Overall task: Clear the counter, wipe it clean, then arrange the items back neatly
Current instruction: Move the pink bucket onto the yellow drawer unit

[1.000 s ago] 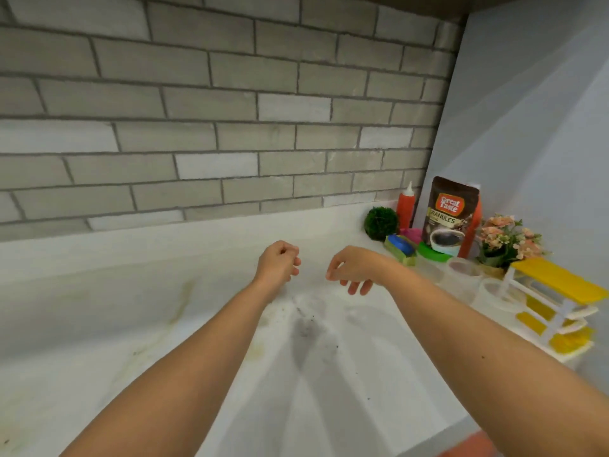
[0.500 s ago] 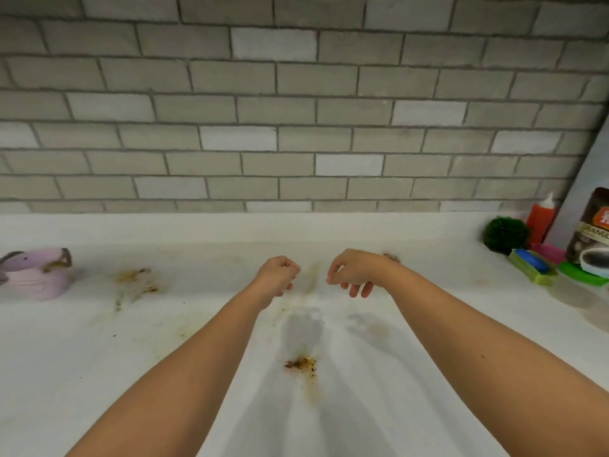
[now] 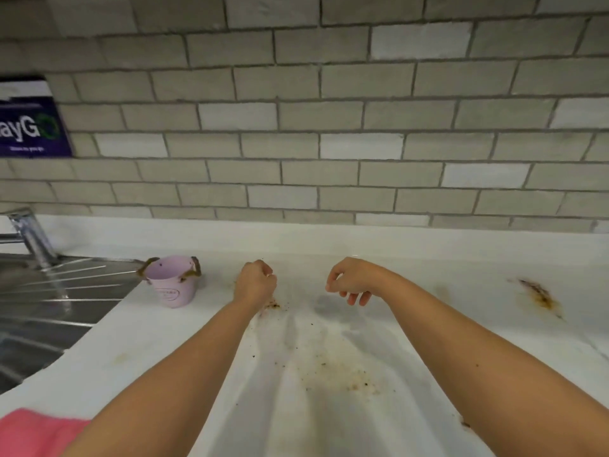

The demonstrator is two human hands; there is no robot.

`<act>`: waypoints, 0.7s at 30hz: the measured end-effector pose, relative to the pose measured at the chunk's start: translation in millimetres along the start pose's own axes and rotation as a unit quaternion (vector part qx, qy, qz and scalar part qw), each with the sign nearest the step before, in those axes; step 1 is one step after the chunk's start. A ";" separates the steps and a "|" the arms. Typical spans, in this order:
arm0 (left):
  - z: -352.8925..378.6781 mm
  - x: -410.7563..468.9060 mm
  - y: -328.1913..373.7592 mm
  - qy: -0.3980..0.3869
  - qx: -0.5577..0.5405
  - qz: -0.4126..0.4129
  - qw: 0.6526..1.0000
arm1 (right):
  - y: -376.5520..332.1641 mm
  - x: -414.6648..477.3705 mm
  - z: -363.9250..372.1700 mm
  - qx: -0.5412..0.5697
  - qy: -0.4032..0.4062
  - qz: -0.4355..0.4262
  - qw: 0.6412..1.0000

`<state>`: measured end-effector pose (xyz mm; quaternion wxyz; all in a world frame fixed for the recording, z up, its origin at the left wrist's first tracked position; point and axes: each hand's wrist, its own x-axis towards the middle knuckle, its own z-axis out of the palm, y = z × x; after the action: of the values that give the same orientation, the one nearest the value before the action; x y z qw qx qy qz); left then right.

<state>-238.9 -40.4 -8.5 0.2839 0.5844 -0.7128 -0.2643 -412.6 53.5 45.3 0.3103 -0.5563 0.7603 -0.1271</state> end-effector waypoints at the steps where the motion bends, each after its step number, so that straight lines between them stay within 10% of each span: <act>1: -10.0 8.4 -13.9 0.025 0.045 0.008 0.999 | -11.3 8.8 8.0 0.002 -0.005 -0.005 1.000; 11: -64.6 58.5 -103.7 0.087 0.281 -0.025 0.955 | -70.2 58.9 54.1 -0.006 -0.025 -0.035 0.999; 21: -67.4 63.1 -133.2 0.118 0.186 -0.042 0.975 | -77.0 75.6 49.0 -0.030 -0.022 -0.031 0.999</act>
<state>-109.7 -129.1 -49.7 0.2405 0.6835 -0.6858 -0.0681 -337.7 -35.8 23.8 0.3061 -0.5916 0.7389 -0.1019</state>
